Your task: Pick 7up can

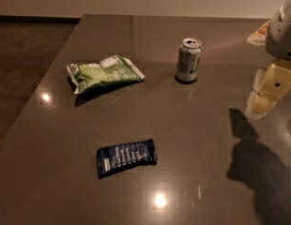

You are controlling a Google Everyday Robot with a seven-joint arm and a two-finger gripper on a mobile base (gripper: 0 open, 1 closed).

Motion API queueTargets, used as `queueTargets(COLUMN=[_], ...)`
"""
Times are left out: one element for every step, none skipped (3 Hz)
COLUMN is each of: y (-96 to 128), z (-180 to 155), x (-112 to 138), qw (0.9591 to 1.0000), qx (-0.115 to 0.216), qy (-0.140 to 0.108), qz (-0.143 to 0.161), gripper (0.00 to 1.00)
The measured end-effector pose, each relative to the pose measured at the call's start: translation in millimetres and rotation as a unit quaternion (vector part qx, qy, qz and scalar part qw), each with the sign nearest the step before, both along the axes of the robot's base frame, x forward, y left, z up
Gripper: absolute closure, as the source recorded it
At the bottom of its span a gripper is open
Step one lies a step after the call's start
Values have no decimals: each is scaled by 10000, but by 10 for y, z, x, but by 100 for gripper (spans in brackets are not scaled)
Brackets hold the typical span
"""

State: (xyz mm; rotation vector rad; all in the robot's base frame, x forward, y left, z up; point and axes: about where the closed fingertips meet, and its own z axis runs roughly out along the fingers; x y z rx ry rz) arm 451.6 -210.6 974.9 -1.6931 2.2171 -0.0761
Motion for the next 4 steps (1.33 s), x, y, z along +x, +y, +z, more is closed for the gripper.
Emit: queueTargets(y=[115,190,198,201], z=[-106,-191,-264,-328], x=[370,622,919,1243], qw=[9995,9988,9970,9933], qx=[245,352,495,706], qy=[-94,-107,-165,-253], qz=[-171,-309,-580,-881], gripper=[0,0,0,0])
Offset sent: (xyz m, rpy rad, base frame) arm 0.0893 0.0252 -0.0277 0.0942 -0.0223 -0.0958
